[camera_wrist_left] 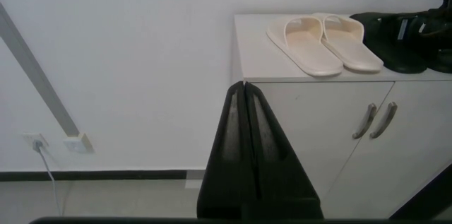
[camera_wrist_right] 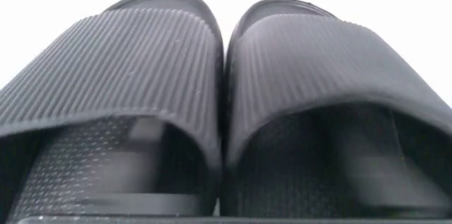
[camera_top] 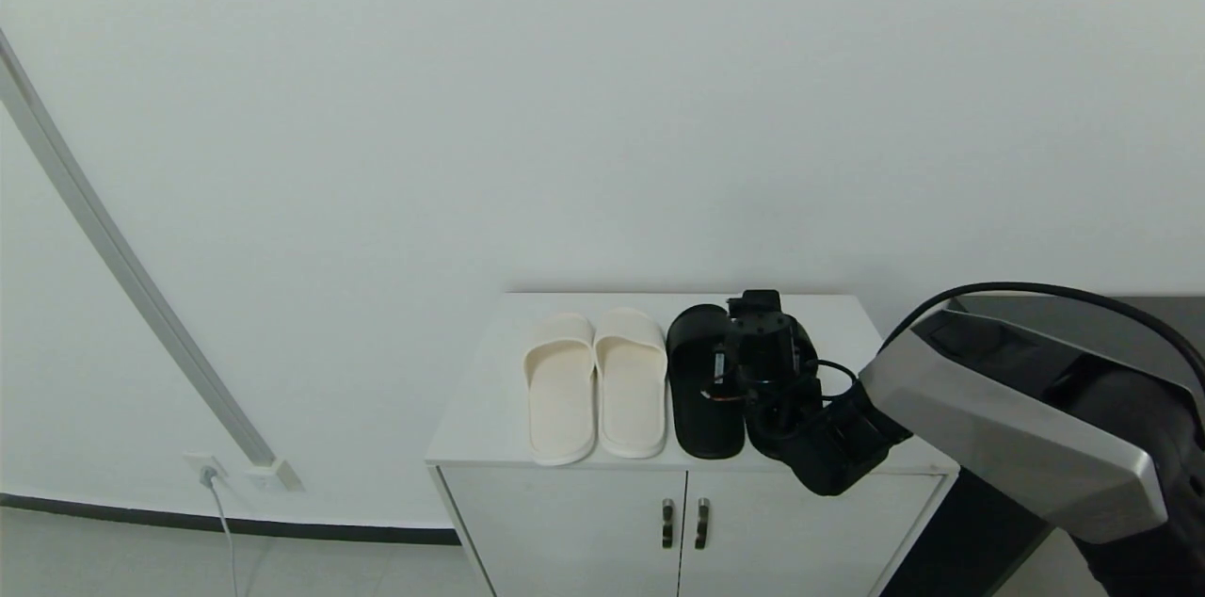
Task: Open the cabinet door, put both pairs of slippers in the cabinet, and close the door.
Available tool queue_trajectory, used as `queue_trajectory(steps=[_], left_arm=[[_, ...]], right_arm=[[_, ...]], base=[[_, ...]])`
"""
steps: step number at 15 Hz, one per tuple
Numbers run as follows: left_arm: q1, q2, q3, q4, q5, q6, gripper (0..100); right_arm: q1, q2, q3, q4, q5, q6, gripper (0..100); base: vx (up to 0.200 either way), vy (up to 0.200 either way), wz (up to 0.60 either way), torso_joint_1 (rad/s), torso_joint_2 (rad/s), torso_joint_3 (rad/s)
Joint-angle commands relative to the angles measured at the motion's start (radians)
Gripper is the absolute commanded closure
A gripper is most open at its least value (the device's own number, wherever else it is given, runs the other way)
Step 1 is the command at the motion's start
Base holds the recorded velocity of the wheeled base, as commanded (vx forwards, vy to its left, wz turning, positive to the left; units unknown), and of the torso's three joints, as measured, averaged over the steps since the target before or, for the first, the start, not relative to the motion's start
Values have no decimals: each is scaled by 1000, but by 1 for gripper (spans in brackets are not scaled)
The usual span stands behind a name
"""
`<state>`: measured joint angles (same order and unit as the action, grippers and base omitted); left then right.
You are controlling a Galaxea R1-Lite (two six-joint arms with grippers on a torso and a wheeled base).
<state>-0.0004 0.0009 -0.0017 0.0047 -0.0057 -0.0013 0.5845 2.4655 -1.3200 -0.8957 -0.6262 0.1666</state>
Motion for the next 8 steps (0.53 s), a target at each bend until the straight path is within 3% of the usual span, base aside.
queue_trajectory(steps=[1, 8], left_arm=[[-1, 1, 0, 0, 0, 0, 100], [-1, 1, 0, 0, 0, 0, 100]], right_arm=[[0, 0, -2, 1, 0, -2, 100], [0, -97, 28, 1, 2, -19, 100]], base=[[0, 0, 0, 0, 0, 0], [0, 0, 0, 0, 0, 0]])
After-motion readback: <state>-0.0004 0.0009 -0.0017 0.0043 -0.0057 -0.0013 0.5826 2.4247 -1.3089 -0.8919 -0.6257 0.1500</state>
